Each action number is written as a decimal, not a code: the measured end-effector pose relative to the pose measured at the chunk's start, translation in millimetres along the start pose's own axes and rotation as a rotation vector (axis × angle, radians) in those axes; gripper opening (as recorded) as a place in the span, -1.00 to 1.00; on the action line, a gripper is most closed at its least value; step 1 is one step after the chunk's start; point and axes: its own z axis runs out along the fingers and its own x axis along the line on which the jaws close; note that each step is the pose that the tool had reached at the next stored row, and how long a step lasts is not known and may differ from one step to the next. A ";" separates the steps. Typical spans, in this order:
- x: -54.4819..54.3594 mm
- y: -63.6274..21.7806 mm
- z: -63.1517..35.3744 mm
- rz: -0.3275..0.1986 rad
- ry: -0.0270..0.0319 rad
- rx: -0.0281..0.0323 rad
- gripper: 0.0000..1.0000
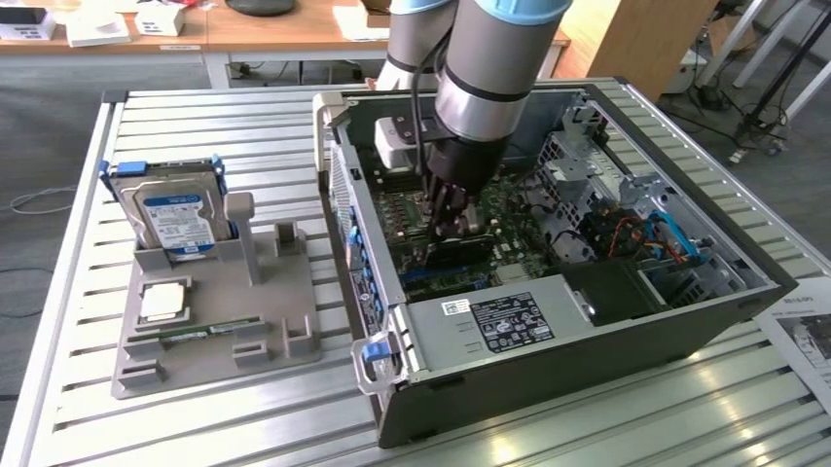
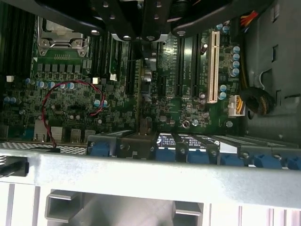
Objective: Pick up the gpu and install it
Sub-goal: 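Press down on the gpu until it lock into place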
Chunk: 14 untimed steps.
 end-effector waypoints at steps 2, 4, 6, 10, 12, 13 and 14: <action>-0.5 0.1 1.0 0.000 -0.0009 0.0010 -0.79; -1.6 0.4 1.8 0.000 -0.0015 0.0018 -0.79; -2.7 0.5 2.0 0.000 -0.0015 0.0018 -0.79; -3.0 0.7 2.1 0.000 -0.0014 0.0017 -0.79; -3.0 0.7 2.2 0.000 -0.0013 0.0017 -0.79; -3.0 0.7 2.2 0.000 -0.0014 0.0017 -0.79; -2.8 0.9 1.5 0.000 -0.0016 0.0017 -0.79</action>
